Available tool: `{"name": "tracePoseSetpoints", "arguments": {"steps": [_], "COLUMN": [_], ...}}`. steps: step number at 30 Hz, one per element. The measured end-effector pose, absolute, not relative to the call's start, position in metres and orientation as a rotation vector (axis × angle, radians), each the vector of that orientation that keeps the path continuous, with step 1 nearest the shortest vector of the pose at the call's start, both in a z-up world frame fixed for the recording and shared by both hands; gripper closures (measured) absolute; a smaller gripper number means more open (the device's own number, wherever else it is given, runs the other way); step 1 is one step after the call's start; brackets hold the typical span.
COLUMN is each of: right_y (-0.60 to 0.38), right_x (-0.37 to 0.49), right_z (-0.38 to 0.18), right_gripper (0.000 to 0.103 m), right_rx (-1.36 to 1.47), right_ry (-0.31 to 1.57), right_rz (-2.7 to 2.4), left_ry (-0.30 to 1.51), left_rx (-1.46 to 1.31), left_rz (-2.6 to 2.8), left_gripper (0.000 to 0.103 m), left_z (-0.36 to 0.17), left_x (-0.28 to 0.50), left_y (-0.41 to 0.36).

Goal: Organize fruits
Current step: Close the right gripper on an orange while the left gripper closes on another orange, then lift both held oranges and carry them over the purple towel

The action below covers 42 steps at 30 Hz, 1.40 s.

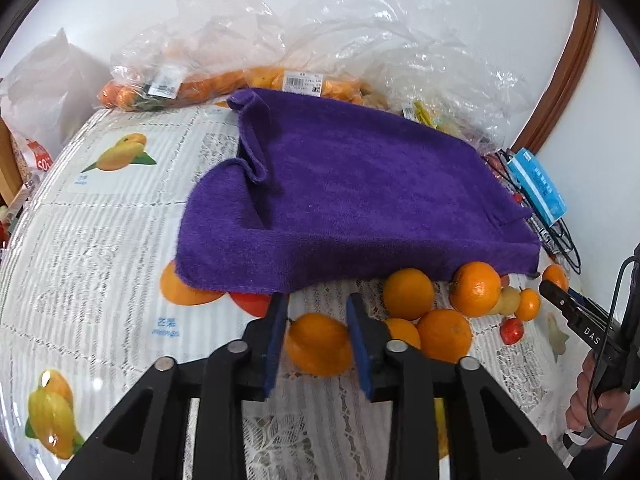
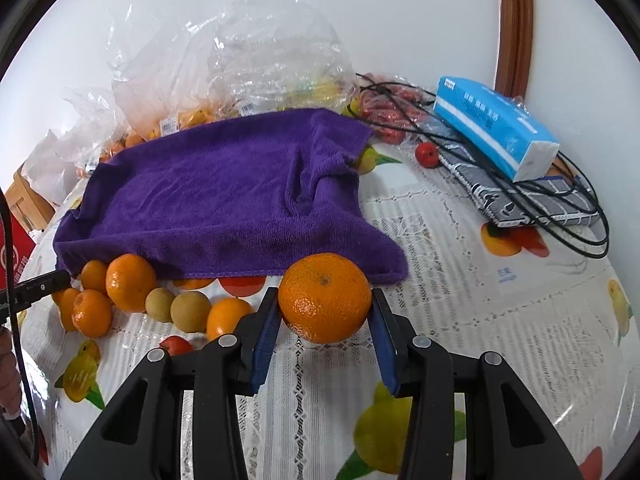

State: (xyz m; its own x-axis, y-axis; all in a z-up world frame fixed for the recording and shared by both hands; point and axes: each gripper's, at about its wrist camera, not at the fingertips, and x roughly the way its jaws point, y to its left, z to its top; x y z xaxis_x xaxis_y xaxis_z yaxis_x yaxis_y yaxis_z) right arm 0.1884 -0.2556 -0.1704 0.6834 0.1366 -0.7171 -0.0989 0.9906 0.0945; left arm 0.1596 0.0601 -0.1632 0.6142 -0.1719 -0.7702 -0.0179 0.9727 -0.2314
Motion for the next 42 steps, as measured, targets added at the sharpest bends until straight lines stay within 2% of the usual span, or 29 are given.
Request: {"name": "tracePoseSetpoints", "arguments": {"steps": [4,14,18,20,34,42], "right_y": [-0.254,-0.248,-0.25,-0.25,-0.248,-0.246], "right_x": [0.181,0.165,0.162,0.161,0.156,0.161], "right_z": [-0.162,-0.152,-0.152,-0.151,-0.148,-0.135], "right_gripper": [0.06,0.06,0.06,0.06,0.06,0.06], "right_rx": [0.048,0.03,0.032,0.034,0.029,0.028], "right_ry": [0.791,0.774,0.771,0.77,0.764,0.733], "right_rz": [0.133,0.144,0.143,0.142,0.145,0.15], "left_ry": [0.922,0.968,0.934,0.933,0.925,0.873], "left_rx": [-0.217,-0.231,-0.21,-0.197,-0.183,-0.183], "left_rz": [-0.088,-0.088,-0.097,-0.097,-0.067,-0.08], "left_gripper": [0.076,0.065,0.067,0.072,0.072,0.076], "left_z": [-0.164,-0.176,-0.178,-0.179,-0.178,-0.153], "left_x": [0.156,0.147,0.143,0.144,0.151,0.145], "left_y": [0.063,0.063,0.057,0.055,0.058,0.059]}}
